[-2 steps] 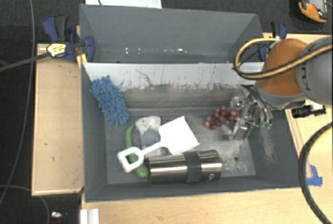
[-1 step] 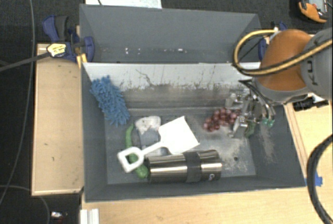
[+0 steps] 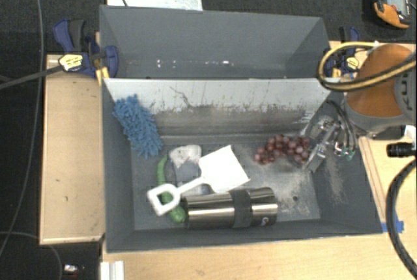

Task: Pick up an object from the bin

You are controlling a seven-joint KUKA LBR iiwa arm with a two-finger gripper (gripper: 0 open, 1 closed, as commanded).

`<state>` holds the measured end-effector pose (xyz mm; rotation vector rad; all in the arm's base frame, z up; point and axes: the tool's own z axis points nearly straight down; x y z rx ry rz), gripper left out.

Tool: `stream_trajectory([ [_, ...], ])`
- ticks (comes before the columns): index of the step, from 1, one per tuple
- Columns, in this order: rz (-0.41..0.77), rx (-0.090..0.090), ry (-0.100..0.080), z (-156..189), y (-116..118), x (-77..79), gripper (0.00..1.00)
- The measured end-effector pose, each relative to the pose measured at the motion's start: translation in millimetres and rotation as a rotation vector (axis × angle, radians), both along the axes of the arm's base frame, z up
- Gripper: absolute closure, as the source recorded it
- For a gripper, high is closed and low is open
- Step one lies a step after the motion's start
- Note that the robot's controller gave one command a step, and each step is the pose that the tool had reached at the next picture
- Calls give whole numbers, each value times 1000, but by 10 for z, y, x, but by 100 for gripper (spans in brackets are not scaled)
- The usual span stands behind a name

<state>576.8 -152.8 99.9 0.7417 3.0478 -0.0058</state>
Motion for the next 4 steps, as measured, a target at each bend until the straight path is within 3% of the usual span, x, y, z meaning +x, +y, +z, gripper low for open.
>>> stream_trajectory([
  [1,176,2,-4,-294,374,108,0],
  [2,-100,-1,-3,-298,458,-117,100],
  [3,-98,-1,-3,-296,458,-117,100],
  [4,-97,1,7,-44,464,-149,100],
])
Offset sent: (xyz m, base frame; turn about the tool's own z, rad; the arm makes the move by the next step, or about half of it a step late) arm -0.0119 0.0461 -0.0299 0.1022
